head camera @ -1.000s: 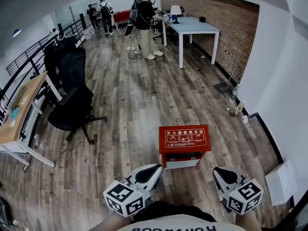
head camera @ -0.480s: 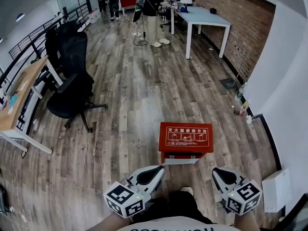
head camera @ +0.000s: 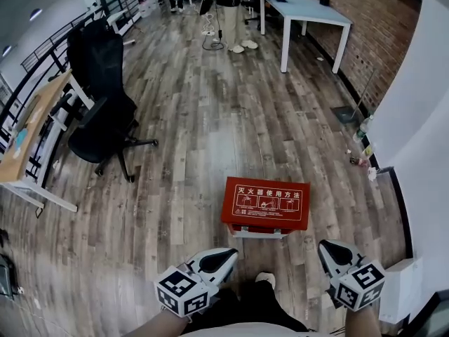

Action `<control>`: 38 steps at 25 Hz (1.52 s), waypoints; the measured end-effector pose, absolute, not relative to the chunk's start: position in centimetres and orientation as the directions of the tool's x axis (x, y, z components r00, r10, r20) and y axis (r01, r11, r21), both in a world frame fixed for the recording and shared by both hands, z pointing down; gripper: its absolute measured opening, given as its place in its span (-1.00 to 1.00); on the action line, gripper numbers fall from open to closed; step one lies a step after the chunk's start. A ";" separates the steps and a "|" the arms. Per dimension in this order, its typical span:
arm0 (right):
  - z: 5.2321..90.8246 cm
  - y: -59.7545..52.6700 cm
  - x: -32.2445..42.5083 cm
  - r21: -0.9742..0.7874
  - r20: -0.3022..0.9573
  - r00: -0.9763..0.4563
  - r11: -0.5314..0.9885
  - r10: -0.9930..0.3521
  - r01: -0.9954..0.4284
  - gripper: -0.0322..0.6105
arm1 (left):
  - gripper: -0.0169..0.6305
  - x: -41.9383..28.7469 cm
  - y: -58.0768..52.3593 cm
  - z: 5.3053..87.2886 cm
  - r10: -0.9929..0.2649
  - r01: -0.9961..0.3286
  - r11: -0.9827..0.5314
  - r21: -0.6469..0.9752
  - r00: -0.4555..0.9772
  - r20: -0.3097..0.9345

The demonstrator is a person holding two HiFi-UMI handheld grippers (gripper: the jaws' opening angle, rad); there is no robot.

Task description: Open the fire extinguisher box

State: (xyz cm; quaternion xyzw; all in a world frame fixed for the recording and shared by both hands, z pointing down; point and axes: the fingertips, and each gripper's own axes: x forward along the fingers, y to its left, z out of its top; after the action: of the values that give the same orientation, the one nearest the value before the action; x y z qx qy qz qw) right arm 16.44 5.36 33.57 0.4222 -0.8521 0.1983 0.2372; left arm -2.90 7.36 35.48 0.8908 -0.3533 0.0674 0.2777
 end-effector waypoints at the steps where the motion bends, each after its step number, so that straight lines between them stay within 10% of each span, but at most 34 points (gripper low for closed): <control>1: 34.1 4.7 16.9 -0.149 0.577 -0.541 0.572 -0.612 -0.806 -0.86 | -0.93 -2.4 7.0 36.2 -0.597 -0.679 -0.578 0.454 0.730 0.331; 21: 47.1 -0.8 16.3 -0.385 0.613 -0.677 0.594 -0.409 -0.707 -0.87 | -0.93 1.7 2.4 49.6 -0.622 -0.717 -0.319 0.620 0.652 0.434; 38: 62.7 -0.3 13.1 -0.545 0.612 -0.710 0.464 -0.349 -0.698 -0.86 | -0.92 2.2 0.4 63.8 -0.497 -0.602 -0.378 0.703 0.773 0.395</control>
State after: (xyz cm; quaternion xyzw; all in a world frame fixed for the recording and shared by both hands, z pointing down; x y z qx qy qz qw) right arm 13.06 -0.30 62.65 0.3157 -0.8287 0.4101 0.2129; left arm 2.20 0.36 63.77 0.8281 -0.3318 0.0587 0.4480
